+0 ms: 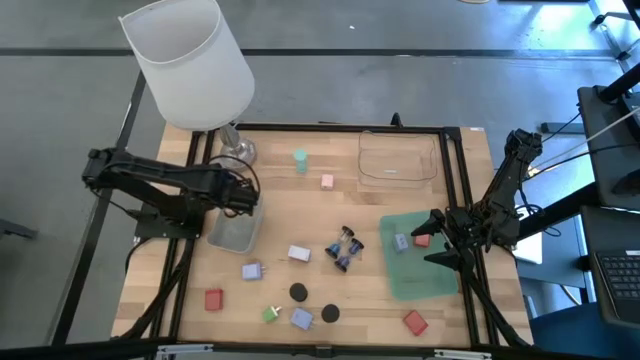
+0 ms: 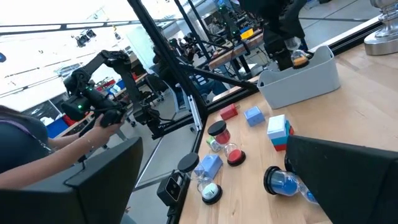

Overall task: Pick & Place Office items
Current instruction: Put the orange hourglass into the gray bin

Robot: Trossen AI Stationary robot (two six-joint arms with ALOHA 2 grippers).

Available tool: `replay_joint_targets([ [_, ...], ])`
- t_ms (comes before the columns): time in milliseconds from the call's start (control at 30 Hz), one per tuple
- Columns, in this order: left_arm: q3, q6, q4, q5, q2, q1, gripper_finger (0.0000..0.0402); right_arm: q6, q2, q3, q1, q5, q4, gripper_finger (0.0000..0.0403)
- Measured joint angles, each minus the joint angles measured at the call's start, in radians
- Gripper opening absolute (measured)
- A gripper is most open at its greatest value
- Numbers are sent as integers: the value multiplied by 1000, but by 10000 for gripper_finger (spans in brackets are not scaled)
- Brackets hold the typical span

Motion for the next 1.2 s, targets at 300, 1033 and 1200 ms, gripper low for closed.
replay_joint_targets([
  [300, -96, -3, 63, -13, -2, 0, 216, 0, 0, 0, 0, 0, 0, 400],
  [1033, -257, -158, 230, -145, -1, 4, 206, 0, 0, 0, 0, 0, 0, 400],
  [1200, -282, -156, 268, -154, -2, 4, 208, 0, 0, 0, 0, 0, 0, 400],
])
